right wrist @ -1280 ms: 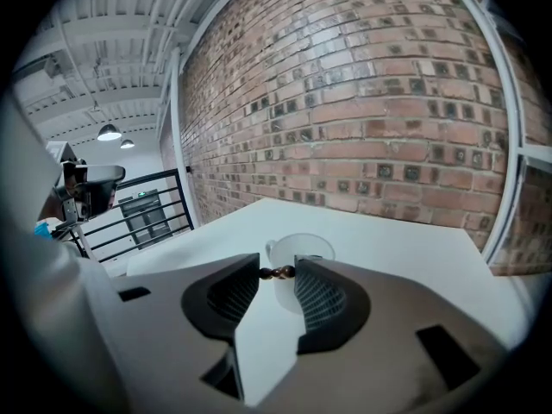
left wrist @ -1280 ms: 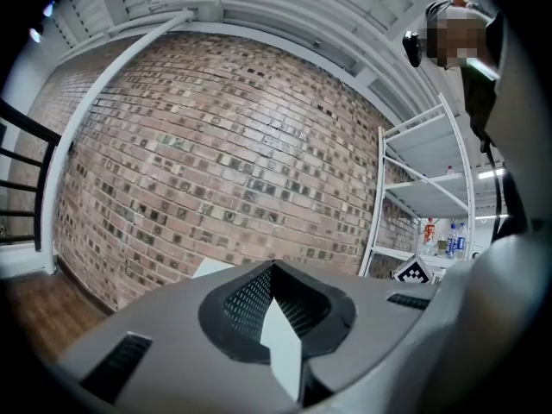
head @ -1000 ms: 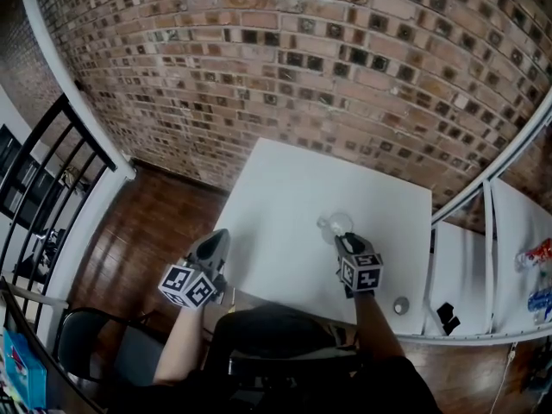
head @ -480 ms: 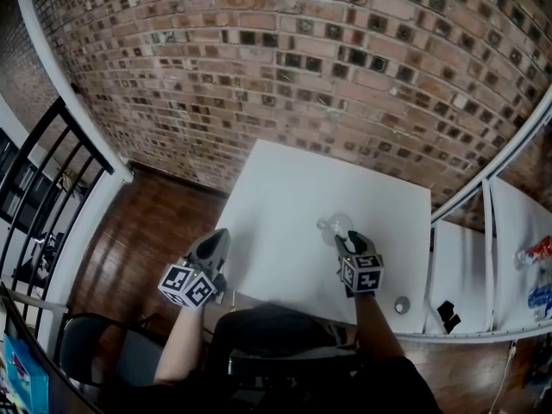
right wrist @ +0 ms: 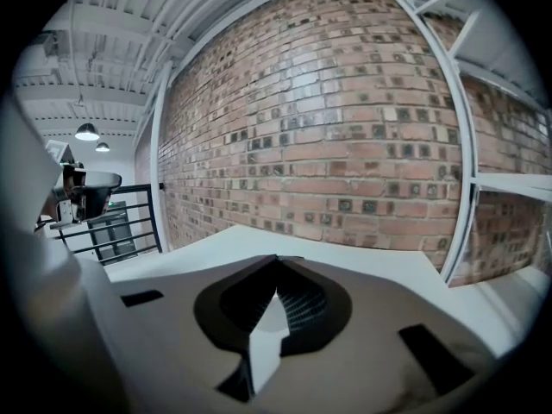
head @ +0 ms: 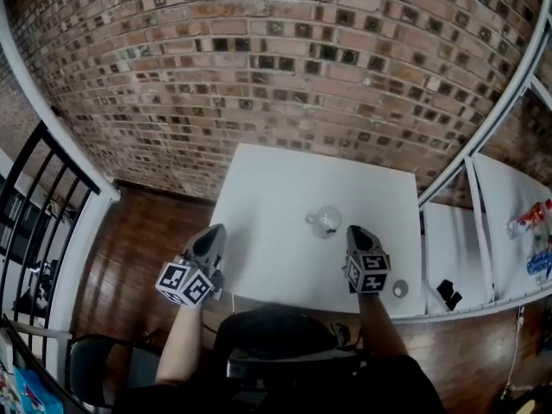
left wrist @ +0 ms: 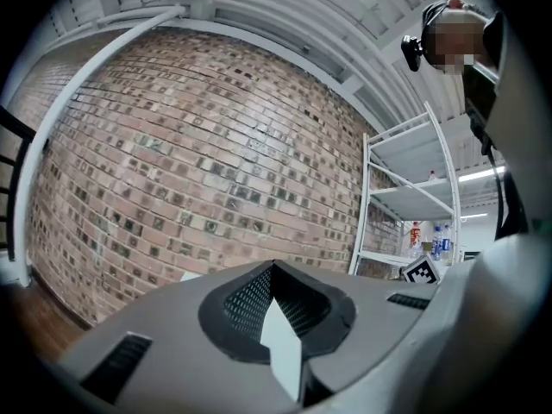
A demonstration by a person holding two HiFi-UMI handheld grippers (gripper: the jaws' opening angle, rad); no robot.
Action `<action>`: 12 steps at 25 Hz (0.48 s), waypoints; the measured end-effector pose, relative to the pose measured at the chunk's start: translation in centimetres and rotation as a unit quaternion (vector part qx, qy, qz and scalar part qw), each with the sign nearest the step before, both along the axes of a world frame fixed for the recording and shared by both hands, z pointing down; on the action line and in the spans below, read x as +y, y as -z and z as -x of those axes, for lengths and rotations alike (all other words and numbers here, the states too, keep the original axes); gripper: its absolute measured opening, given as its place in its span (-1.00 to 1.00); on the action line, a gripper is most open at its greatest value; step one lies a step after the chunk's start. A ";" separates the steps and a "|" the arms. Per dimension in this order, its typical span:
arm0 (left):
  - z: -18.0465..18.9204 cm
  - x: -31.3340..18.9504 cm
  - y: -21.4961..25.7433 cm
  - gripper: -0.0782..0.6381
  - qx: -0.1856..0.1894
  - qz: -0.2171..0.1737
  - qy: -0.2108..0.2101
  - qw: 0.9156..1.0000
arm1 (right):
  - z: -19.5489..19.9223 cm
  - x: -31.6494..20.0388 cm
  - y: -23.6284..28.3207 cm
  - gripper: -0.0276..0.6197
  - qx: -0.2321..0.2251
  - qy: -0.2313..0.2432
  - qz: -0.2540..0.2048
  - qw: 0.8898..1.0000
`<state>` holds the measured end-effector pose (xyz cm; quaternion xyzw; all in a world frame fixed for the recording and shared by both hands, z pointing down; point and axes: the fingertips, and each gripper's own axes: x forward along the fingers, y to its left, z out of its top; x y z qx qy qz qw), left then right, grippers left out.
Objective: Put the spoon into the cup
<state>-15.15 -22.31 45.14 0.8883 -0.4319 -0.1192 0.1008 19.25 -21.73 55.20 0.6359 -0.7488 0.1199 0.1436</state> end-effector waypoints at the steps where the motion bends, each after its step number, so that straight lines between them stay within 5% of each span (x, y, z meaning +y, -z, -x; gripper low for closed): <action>1: -0.4 0.1 0.0 -0.80 0.000 0.000 -0.006 1.000 | -0.3 0.5 0.4 -0.90 -0.003 -0.005 -0.004 1.000; 8: -3.4 0.6 0.3 -0.80 -0.006 0.000 -0.047 0.999 | -2.3 4.3 3.7 -0.90 -0.019 -0.039 -0.041 0.998; 12: -4.3 0.7 0.8 -0.80 -0.001 -0.009 -0.062 0.998 | -3.1 6.2 4.0 -0.91 0.031 -0.055 -0.035 0.997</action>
